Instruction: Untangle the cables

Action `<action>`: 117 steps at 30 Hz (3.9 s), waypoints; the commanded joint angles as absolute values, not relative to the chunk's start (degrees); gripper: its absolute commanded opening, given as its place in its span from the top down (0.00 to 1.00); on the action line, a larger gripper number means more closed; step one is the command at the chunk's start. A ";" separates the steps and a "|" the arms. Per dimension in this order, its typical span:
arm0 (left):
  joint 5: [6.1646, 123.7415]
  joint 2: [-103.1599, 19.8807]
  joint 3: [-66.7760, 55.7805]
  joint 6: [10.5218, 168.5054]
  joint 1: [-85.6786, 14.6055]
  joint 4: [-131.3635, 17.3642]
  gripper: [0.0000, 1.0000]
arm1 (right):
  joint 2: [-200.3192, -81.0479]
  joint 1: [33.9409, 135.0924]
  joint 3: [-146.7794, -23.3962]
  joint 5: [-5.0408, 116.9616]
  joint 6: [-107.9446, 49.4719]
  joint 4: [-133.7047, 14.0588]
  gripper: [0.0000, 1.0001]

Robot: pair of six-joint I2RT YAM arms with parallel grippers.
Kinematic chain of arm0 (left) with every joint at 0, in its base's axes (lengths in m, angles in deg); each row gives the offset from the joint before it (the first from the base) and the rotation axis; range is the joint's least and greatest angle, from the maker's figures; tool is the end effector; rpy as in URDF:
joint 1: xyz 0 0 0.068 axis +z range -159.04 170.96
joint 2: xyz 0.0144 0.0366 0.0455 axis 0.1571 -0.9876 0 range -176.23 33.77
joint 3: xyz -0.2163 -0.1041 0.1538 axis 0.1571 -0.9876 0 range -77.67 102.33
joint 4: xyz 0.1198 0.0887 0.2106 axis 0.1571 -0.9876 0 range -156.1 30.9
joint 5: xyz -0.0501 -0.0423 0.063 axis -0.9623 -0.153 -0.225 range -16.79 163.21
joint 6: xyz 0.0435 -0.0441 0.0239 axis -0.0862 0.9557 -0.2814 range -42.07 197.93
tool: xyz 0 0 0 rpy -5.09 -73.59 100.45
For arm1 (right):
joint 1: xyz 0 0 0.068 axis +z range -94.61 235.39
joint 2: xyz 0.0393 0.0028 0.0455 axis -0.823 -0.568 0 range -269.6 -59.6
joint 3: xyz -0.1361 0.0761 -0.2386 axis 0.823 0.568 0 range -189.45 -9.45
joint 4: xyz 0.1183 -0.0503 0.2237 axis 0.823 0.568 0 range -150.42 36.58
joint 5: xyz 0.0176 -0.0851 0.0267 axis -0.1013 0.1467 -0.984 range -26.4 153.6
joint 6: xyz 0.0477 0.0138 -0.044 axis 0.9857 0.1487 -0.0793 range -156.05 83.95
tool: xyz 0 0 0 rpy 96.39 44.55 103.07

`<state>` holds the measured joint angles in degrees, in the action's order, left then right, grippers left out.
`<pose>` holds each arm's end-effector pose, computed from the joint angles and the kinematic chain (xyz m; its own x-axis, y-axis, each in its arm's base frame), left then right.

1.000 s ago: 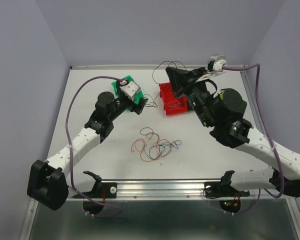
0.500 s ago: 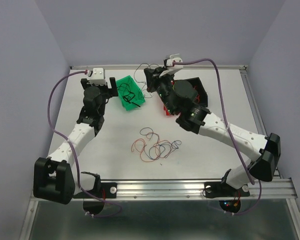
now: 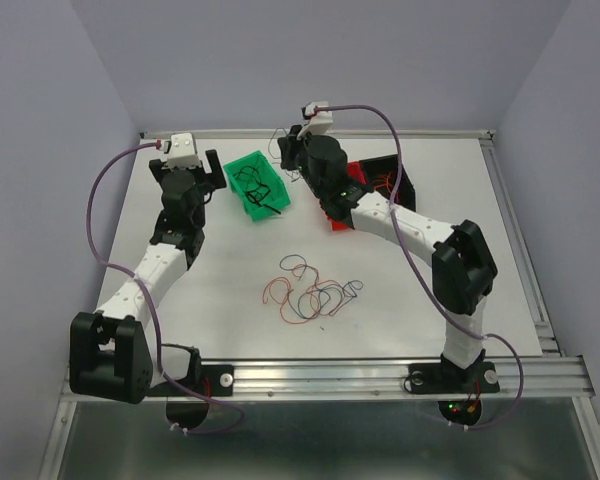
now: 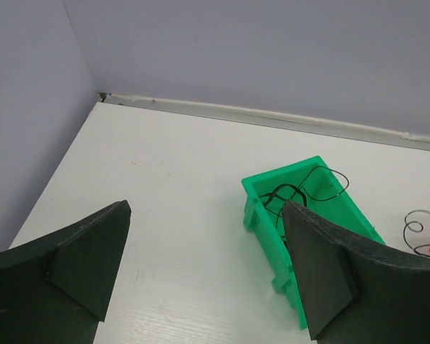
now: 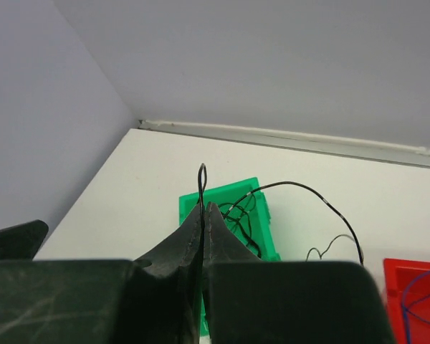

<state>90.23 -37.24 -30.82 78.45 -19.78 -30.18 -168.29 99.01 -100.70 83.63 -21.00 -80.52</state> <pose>0.2962 -0.0406 0.3415 0.0825 -0.0245 -0.9963 -0.1077 0.9936 -0.0333 0.3599 0.3183 0.3662 -0.0715 0.2689 -0.9605 -0.3955 0.8764 0.2748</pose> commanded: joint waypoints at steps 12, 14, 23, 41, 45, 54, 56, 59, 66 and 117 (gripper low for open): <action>91.85 -35.93 -28.54 78.20 -17.74 -26.32 0.01 | -181.94 99.07 -120.98 80.57 -20.50 -83.62 0.99; 91.76 -35.93 -28.54 78.20 -17.48 -26.32 0.01 | -182.82 99.07 -121.34 79.95 -20.06 -83.71 1.00; 91.49 -36.81 -28.27 78.20 -17.30 -26.23 0.01 | -186.69 99.07 -118.35 77.49 -17.16 -85.29 0.99; 90.53 -38.30 -27.92 76.88 -17.12 -25.88 0.01 | -200.93 99.16 -125.74 69.13 -12.50 -81.07 0.99; 90.00 -38.48 -27.92 76.79 -17.12 -25.97 0.01 | -201.63 99.07 -124.77 71.94 -10.74 -81.42 0.99; 89.03 -40.50 -27.04 76.18 -17.12 -26.23 0.01 | -207.34 98.63 -130.13 78.54 -8.98 -76.94 0.99; 89.21 -41.11 -26.78 76.09 -17.12 -26.41 0.01 | -207.87 98.54 -130.56 80.20 -9.42 -76.68 0.99; 89.47 -41.47 -26.60 76.00 -17.12 -26.41 0.01 | -209.36 98.54 -132.05 81.70 -10.56 -75.45 1.00; 89.39 -41.91 -26.34 75.56 -17.21 -26.50 0.01 | -212.36 98.72 -137.07 82.84 -13.28 -71.93 1.00; 76.91 -62.03 -17.81 76.09 -18.09 -24.83 0.19 | -183.70 93.98 -98.75 76.90 -19.01 -86.43 0.50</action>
